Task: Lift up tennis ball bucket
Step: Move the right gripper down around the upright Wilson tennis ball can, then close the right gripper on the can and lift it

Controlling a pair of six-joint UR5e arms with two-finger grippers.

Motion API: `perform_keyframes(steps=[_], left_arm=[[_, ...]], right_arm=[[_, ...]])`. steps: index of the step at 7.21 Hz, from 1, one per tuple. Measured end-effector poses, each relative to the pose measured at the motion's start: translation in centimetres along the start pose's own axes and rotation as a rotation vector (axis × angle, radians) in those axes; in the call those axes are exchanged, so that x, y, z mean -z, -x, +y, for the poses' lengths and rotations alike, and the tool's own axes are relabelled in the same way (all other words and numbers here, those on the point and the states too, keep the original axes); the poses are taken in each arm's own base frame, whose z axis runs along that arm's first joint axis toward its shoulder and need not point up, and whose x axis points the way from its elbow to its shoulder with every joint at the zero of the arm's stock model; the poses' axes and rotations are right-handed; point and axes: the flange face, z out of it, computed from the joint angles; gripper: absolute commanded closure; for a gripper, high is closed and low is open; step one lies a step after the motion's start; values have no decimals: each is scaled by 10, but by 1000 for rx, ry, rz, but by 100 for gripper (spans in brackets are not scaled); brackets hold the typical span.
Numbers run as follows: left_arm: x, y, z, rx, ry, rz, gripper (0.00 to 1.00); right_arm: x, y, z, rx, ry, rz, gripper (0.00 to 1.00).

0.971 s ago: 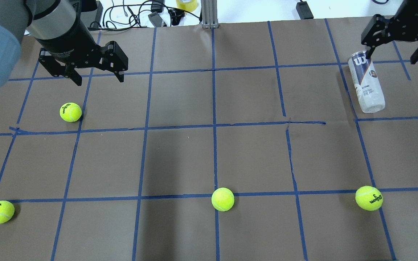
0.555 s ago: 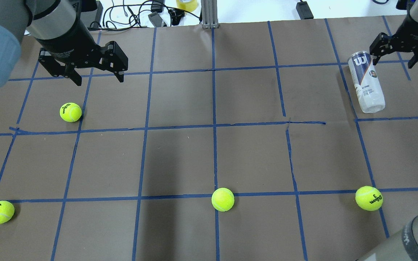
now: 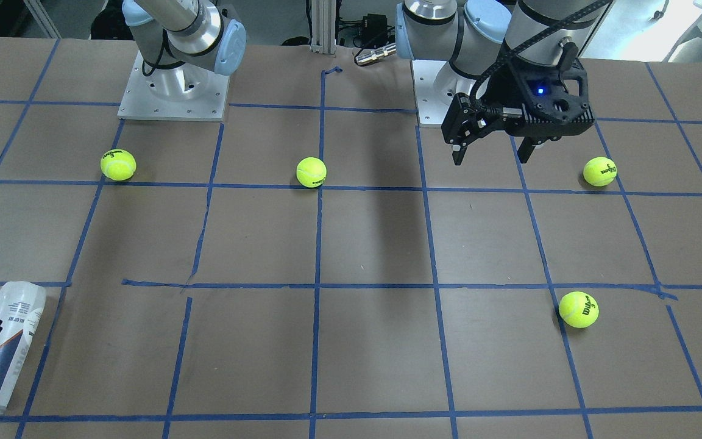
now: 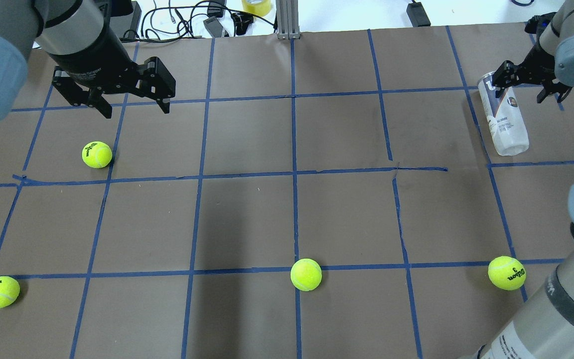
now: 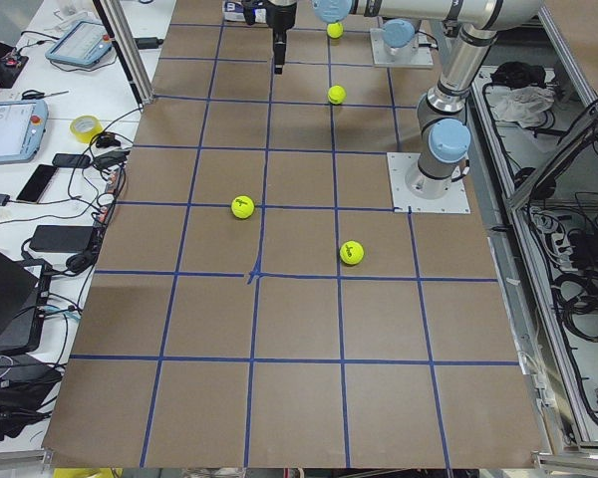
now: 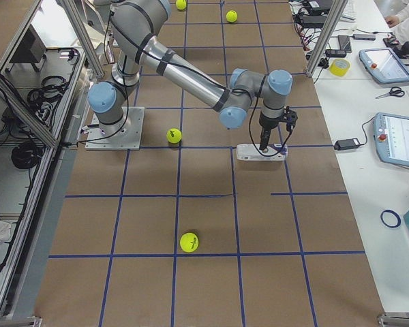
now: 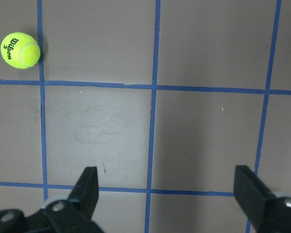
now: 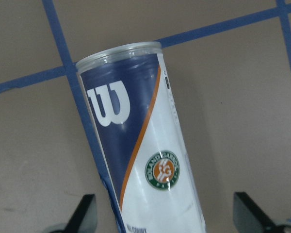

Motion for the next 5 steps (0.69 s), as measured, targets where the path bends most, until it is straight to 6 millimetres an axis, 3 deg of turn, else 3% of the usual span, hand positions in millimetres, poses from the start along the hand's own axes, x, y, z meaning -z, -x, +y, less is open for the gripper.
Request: perform_keyframes(steps=[3,5], left_arm=[[0,0,-1,1,-1,-1,0],[1,0,0,1,-3,1,0]], right_arm=[[-42,5,-2,0,31,-59,0],[-57,6,-6,42,17,-62,0]])
